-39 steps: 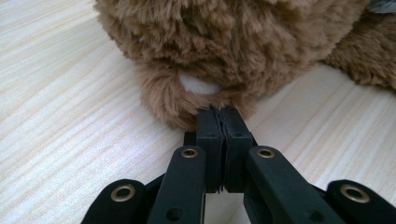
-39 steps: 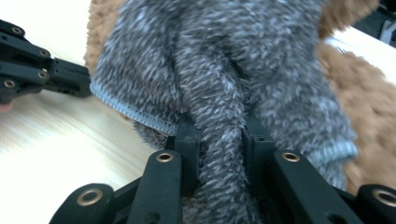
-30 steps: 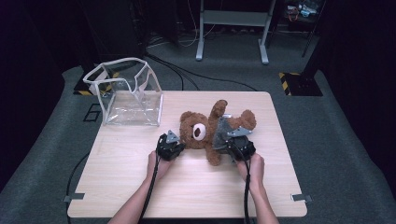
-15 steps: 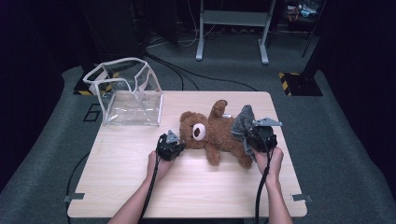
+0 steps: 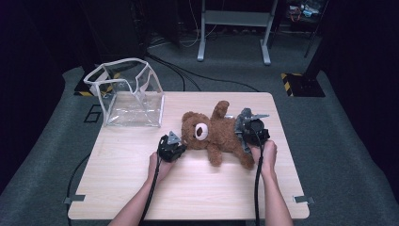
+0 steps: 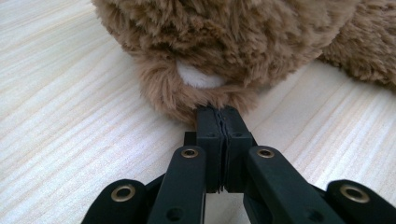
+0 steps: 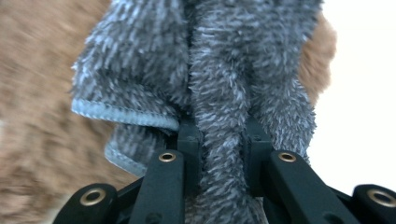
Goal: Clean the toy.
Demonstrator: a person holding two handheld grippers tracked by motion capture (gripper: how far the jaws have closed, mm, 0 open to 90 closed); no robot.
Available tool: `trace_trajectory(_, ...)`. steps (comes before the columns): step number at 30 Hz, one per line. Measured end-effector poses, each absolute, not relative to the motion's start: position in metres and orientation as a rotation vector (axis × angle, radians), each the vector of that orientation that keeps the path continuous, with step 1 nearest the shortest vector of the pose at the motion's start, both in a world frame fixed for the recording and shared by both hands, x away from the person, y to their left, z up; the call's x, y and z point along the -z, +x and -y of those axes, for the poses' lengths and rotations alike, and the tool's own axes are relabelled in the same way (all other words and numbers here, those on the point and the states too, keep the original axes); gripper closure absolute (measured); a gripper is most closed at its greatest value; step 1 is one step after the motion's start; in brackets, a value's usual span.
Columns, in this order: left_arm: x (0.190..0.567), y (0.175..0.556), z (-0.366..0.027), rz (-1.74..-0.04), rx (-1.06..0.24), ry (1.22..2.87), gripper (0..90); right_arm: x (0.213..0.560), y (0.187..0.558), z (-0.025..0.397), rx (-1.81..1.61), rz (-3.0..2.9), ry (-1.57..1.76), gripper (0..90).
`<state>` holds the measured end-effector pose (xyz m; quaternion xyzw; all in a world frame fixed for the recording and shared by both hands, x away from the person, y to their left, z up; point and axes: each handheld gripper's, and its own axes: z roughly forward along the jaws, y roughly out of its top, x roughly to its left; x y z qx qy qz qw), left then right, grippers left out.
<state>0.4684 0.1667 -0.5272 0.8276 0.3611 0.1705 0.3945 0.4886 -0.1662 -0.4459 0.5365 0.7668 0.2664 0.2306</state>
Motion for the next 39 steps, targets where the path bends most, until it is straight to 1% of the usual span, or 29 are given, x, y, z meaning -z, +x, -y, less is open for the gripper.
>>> trace_trajectory(8,0.527,0.468,-0.167,-0.916,-0.432,2.100,88.3,0.481,0.502,0.182,-0.645,-2.117,1.619,74.4)
trace_trajectory(11,0.527,0.468,-0.167,-0.921,-0.430,2.100,88.3,0.487,0.504,0.190,-0.624,-2.113,1.657,74.0)
trace_trajectory(14,0.527,0.468,-0.167,-0.921,-0.429,2.100,88.3,0.478,0.497,0.199,-0.659,-2.084,1.655,73.8)
trace_trajectory(18,0.527,0.468,-0.167,-0.916,-0.433,2.099,88.3,0.449,0.477,0.209,-0.799,-2.005,1.617,73.7)
trace_trajectory(21,0.527,0.468,-0.167,-0.916,-0.433,2.099,88.3,0.428,0.464,0.206,-0.899,-1.983,1.549,73.8)
trace_trajectory(24,0.527,0.468,-0.167,-0.921,-0.429,2.100,88.2,0.418,0.462,0.193,-0.943,-2.027,1.476,73.9)
trace_trajectory(27,0.527,0.468,-0.167,-0.924,-0.426,2.097,88.3,0.427,0.472,0.174,-0.911,-2.095,1.453,73.9)
trace_trajectory(29,0.527,0.468,-0.167,-0.920,-0.430,2.100,88.3,0.436,0.479,0.166,-0.832,-2.109,1.467,74.1)
trace_trajectory(32,0.527,0.468,-0.167,-0.916,-0.432,2.099,88.3,0.446,0.489,0.174,-0.841,-2.087,1.552,74.4)
trace_trajectory(39,0.527,0.468,-0.167,-0.918,-0.432,2.102,88.3,0.466,0.497,0.187,-0.706,-2.125,1.621,74.3)
